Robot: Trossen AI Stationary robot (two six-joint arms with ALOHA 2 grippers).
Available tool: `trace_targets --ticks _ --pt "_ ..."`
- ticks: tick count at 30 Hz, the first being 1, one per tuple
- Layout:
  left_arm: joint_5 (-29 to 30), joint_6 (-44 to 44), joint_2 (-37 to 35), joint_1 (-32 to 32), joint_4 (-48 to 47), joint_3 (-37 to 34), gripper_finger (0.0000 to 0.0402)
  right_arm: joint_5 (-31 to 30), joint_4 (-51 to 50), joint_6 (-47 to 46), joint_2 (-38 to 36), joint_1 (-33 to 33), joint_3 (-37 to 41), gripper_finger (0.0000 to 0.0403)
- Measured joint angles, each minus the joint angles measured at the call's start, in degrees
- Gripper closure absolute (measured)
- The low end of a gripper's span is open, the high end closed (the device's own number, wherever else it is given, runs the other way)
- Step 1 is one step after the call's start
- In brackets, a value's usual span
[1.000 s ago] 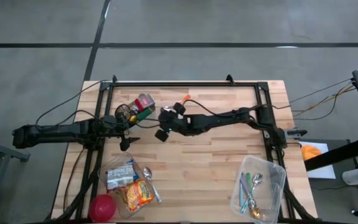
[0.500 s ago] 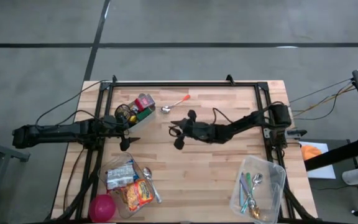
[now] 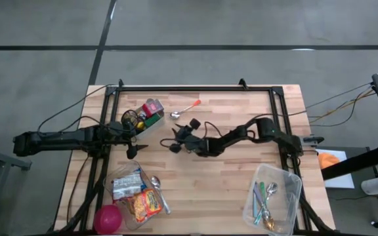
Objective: Pick & Place Food Item
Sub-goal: Put the orange spoon into the white bin
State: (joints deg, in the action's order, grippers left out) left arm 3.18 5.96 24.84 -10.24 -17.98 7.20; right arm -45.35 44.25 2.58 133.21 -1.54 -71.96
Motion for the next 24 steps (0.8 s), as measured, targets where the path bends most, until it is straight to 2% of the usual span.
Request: trace_targets --ticks 6,13,19,24 --pt "0.2 0.0 0.0 0.0 0.0 0.0 0.0018 -3.0 -2.6 5.8 2.0 0.2 -4.6 0.0294" --pt "0.2 0.0 0.0 0.0 0.0 0.0 0.0018 -0.9 -18.7 -2.9 2.7 1.8 -9.7 0.0294" --pt "0.2 0.0 0.0 0.0 0.0 0.0 0.0018 -0.1 -21.5 -3.7 4.9 3.0 -13.7 0.0294" --pt "0.2 0.0 0.0 0.0 0.0 0.0 0.0018 -3.7 -21.3 -3.5 5.5 3.2 -14.2 0.0294"
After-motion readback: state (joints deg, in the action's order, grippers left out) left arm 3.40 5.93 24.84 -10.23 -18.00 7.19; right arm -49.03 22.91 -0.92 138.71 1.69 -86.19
